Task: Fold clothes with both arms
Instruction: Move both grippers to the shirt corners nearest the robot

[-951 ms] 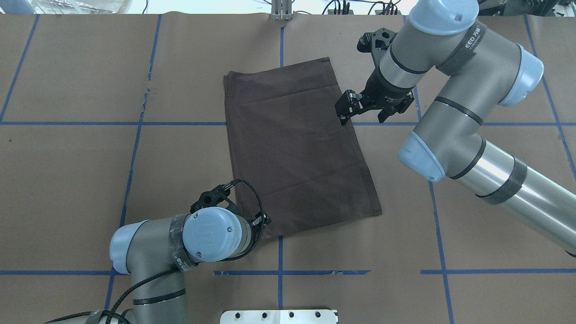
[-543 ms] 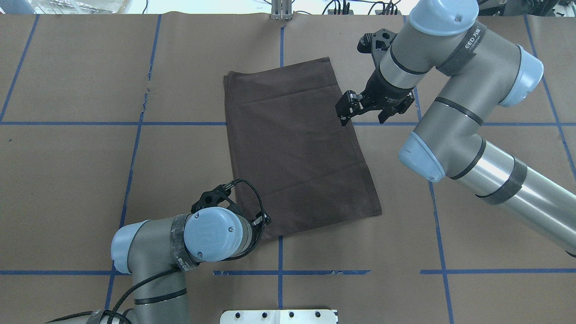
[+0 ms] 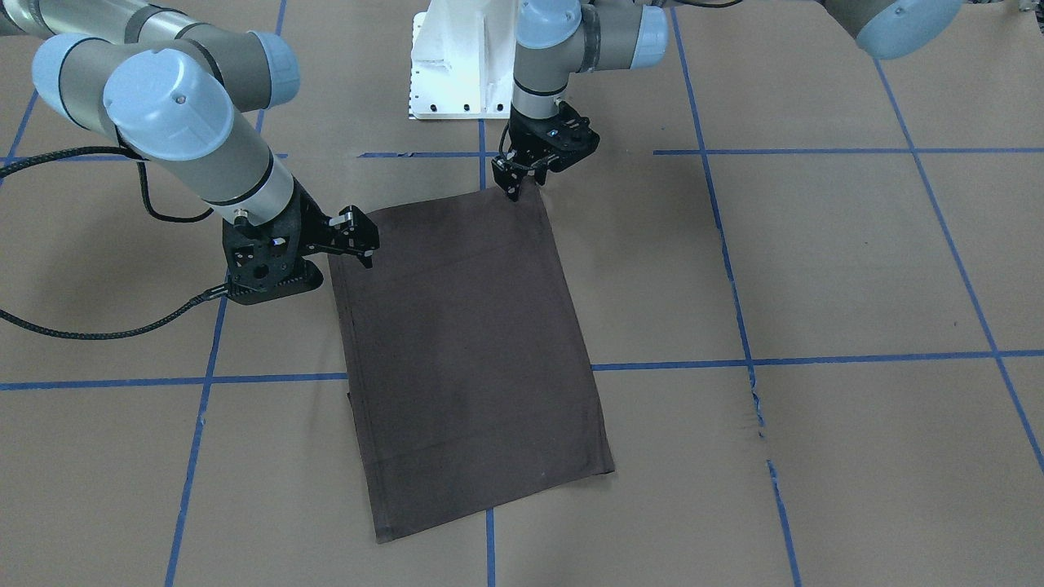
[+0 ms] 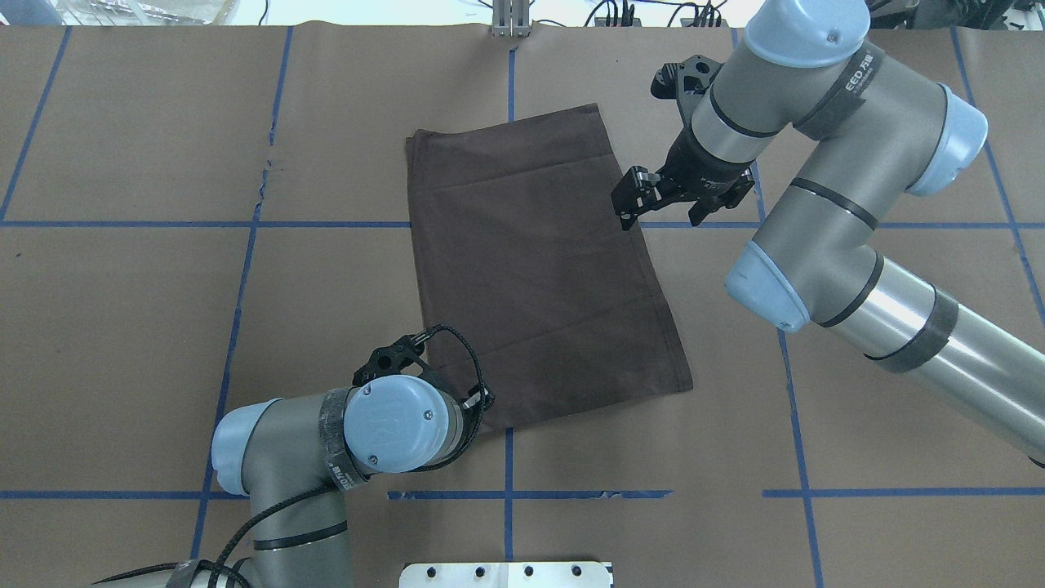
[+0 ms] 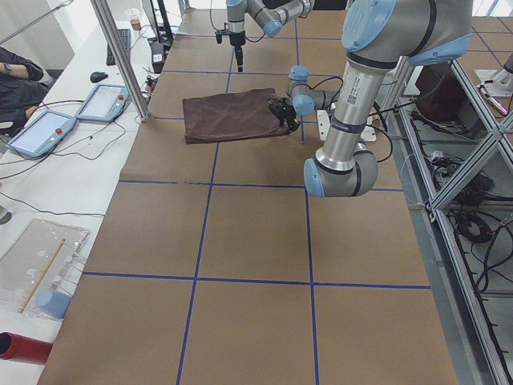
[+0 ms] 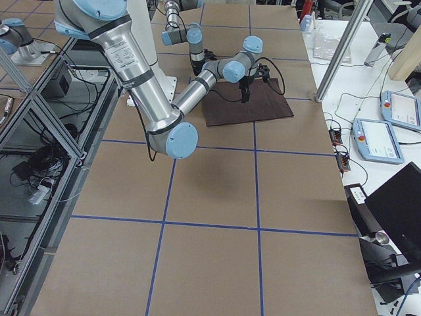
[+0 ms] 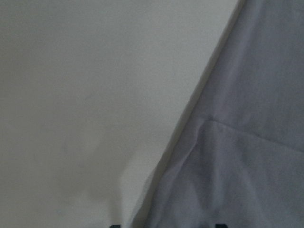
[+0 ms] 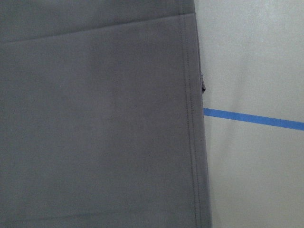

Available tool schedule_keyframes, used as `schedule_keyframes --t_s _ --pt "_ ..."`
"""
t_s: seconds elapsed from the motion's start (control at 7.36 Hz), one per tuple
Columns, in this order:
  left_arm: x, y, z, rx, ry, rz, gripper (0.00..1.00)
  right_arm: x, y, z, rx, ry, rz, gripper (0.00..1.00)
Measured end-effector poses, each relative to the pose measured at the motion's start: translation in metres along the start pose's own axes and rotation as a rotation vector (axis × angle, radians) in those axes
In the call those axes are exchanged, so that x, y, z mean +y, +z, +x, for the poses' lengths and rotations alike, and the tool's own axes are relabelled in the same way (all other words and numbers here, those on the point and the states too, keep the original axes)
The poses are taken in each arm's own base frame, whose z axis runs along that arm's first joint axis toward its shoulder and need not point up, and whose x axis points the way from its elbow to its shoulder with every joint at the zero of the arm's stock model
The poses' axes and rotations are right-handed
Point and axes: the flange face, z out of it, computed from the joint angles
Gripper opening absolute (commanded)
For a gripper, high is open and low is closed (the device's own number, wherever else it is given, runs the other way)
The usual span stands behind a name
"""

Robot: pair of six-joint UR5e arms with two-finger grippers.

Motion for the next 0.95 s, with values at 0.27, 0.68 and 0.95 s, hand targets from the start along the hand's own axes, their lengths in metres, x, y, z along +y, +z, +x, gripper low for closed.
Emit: schedule_keyframes --t_s 0.27,0.68,0.95 --pt "0.0 -0.002 -0.001 0.001 0.003 -0.002 0.0 0.0 0.0 0.0 0.0 0.001 0.0 1.0" --pt "-0.004 -0.015 -0.002 0.019 0.041 -0.01 0.0 0.001 0.002 0.005 0.006 0.015 -0.004 1.0" --pt "-0.013 -0.035 -0.016 0.042 0.107 -0.019 0.0 0.013 0.012 0.007 0.016 0.115 -0.012 1.0"
